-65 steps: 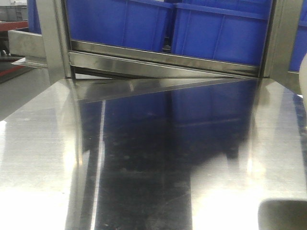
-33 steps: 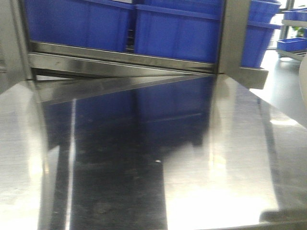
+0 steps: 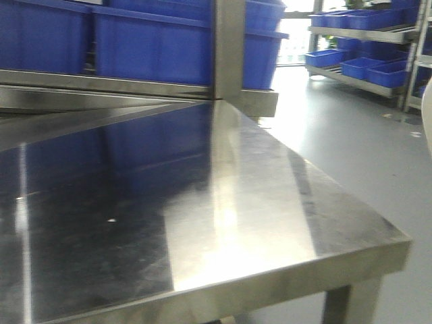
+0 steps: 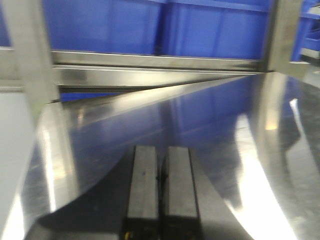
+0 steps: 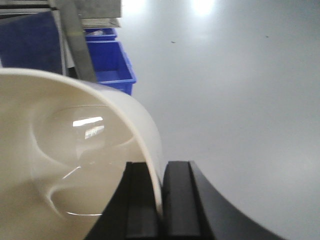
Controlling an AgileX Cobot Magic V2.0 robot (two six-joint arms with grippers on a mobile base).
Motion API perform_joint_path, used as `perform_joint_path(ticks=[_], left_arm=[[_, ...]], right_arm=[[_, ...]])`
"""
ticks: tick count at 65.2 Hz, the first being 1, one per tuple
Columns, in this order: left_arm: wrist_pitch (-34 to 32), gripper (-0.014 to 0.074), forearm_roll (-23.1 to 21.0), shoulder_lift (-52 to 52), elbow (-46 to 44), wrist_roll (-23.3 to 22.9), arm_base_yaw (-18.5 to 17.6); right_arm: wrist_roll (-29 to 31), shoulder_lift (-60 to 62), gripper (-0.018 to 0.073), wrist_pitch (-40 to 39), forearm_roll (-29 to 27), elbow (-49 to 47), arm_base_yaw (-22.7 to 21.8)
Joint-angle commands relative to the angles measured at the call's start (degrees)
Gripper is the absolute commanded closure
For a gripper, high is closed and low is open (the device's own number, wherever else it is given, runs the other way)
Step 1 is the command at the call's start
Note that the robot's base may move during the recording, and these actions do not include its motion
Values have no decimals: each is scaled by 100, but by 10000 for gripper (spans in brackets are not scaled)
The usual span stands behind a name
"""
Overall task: Move white bin to right shelf second layer
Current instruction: 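Drive away from the table holding the bin in the right gripper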
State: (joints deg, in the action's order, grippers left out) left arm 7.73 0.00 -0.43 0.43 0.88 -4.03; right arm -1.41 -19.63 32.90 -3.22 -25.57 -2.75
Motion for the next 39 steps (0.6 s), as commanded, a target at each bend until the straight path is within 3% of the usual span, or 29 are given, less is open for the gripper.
perform_joint_path(ticks=[1,39], left_arm=[[-498,512,0,-102,211,-17,15],[-498,512,0,-102,211,-17,15]], right_arm=[[-25,-26,514,-564,-2,-157,-12],[-25,-26,514,-564,-2,-157,-12]])
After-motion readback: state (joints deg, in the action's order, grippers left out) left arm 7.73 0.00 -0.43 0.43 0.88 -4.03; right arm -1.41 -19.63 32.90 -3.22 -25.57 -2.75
